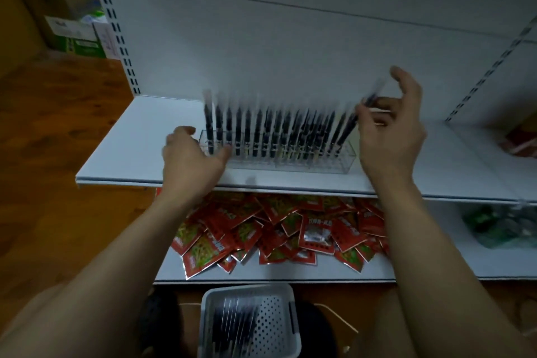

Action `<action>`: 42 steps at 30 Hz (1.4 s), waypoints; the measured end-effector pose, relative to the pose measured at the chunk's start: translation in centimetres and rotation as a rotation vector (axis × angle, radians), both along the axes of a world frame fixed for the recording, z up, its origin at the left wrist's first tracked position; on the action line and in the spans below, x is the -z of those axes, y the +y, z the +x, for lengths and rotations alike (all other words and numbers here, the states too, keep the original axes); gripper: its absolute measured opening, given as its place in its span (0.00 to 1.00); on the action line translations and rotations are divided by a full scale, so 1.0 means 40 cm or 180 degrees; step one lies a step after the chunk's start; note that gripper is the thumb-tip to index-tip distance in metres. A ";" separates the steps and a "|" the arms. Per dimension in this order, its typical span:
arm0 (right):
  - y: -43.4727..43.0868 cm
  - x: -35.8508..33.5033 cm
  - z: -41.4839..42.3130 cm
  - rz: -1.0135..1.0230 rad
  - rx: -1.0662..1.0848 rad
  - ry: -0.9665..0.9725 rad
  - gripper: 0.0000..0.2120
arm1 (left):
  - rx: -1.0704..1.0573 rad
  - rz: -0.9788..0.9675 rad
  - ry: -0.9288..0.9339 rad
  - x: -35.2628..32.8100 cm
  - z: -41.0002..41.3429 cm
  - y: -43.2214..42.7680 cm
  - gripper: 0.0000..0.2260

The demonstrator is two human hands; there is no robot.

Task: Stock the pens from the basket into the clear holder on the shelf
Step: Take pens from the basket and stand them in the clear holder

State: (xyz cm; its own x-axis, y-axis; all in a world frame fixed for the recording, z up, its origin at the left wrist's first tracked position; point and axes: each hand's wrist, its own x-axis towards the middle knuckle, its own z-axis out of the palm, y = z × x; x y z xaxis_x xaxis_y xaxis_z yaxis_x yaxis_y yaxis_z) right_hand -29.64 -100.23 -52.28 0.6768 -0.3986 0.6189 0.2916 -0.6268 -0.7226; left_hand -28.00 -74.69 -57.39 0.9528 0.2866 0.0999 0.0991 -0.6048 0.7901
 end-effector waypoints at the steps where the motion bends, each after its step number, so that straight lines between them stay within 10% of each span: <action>1: -0.006 0.004 0.015 0.0074 0.0036 -0.0055 0.24 | -0.0129 0.0100 -0.0042 -0.002 0.021 0.006 0.34; 29: 0.007 0.103 0.005 -0.0604 -0.0059 0.0684 0.13 | 0.0035 -0.0010 0.0393 0.050 0.045 -0.009 0.43; 42: 0.131 0.219 -0.141 -0.1068 -0.1236 0.2373 0.04 | 0.0672 -0.0602 0.1123 0.189 -0.225 -0.025 0.21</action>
State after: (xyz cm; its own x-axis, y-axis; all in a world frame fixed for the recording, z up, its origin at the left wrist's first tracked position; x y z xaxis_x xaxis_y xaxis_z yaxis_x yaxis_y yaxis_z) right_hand -35.28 -94.97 -61.03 0.9979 0.0637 0.0085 0.0558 -0.7938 -0.6056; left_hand -36.99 -75.70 -64.96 0.9587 0.0642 -0.2770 0.2722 -0.4890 0.8287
